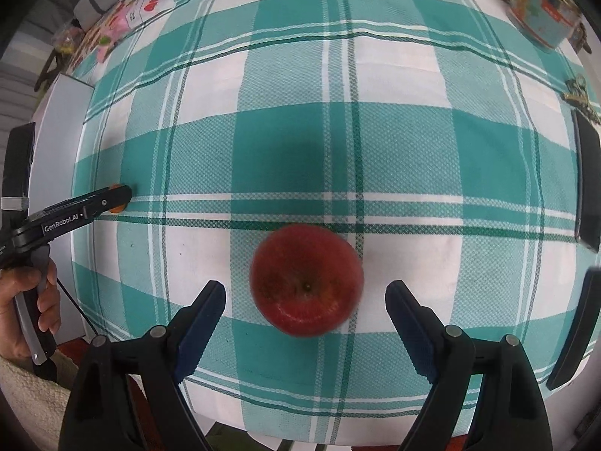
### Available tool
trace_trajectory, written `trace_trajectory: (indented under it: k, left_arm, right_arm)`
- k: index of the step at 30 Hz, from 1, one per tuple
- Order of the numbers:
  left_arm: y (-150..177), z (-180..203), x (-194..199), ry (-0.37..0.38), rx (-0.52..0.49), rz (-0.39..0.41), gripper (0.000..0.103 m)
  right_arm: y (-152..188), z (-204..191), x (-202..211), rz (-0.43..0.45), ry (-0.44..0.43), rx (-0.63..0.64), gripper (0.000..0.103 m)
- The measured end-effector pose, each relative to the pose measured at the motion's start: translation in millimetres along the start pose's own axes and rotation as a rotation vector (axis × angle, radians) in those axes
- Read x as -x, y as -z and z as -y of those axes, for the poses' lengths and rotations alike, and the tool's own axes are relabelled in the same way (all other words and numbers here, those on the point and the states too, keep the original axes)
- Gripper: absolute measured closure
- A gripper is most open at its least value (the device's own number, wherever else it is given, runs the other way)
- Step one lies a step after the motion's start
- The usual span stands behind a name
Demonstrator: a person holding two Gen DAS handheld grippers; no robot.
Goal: Organize fruits
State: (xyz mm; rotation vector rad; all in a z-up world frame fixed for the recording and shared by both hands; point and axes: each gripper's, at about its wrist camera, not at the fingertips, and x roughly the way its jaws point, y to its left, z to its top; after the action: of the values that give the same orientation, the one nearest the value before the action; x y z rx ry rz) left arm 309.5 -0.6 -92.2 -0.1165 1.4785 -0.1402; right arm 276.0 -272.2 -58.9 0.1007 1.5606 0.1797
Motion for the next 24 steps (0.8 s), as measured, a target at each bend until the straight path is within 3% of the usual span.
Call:
trace_trajectory:
  k: [5, 11, 12, 13, 19, 24]
  left_arm:
    - [-2.5, 5.6, -1.2, -0.046, -0.017, 0.01, 0.051]
    - [-8.2, 13.4, -2.8, -0.099, -0.036, 0.023, 0.07]
    - [-10.4, 15.5, -4.4, -0.096, -0.034, 0.026, 0.072]
    - [-11.0, 15.3, -4.3, -0.094, -0.031, 0.028, 0.073]
    - [-7.8, 7.3, 5.4, -0.067, -0.025, 0.057, 0.077]
    - [11.2, -12.1, 48.9, -0.018, -0.023, 0.117, 0.078]
  right_arm:
    - [-12.0, -5.0, -12.5, -0.044, 0.054, 0.019, 0.016]
    - [-13.2, -9.5, -21.7, -0.06, 0.089, 0.051, 0.019]
    - [-12.7, -10.2, -22.0, -0.057, 0.095, 0.058, 0.032]
    - [-12.3, -11.2, -22.4, -0.052, 0.088, 0.067, 0.033]
    - [-10.3, -17.7, -19.6, -0.026, 0.102, 0.11, 0.034]
    - [-5.2, -19.8, 1.9, -0.002, 0.072, 0.122, 0.035]
